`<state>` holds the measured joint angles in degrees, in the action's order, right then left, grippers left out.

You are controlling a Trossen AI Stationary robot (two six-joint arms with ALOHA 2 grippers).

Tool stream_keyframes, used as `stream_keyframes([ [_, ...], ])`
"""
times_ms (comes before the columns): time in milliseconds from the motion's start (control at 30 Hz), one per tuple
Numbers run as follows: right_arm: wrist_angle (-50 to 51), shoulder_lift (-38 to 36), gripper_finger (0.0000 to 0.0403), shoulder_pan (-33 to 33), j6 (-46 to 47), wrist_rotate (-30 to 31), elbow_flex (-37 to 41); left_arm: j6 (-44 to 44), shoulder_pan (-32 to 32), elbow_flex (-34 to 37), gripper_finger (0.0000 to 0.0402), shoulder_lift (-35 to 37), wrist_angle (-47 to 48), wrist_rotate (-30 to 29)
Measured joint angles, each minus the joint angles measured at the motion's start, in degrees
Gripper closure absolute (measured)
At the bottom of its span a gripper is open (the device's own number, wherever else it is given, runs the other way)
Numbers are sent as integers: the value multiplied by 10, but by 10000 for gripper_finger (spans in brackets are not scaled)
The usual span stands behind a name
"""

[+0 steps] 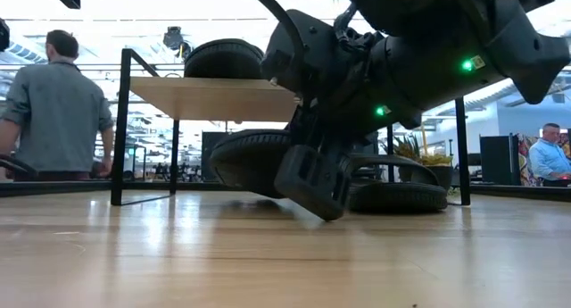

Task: Pick and place slides into the shelf
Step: Put the black slide under the shelf

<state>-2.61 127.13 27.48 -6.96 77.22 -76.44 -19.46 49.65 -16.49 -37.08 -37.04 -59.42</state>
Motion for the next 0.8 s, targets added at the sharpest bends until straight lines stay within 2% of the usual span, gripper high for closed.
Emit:
stream_keyframes([
  [133,2,0,402,-2,-10,-15,0,-1,0,0,384,0,0,0],
  [233,5,-2,402,-6,-4,-55,0,-1,0,0,381,0,0,0],
  [467,7,-2,377,-8,3,-107,0,-1,0,0,396,0,0,8],
  [600,4,-2,341,-9,32,-159,-1,-1,0,0,400,0,2,10],
  [800,4,-3,259,-6,70,-206,0,3,0,0,382,0,17,10],
])
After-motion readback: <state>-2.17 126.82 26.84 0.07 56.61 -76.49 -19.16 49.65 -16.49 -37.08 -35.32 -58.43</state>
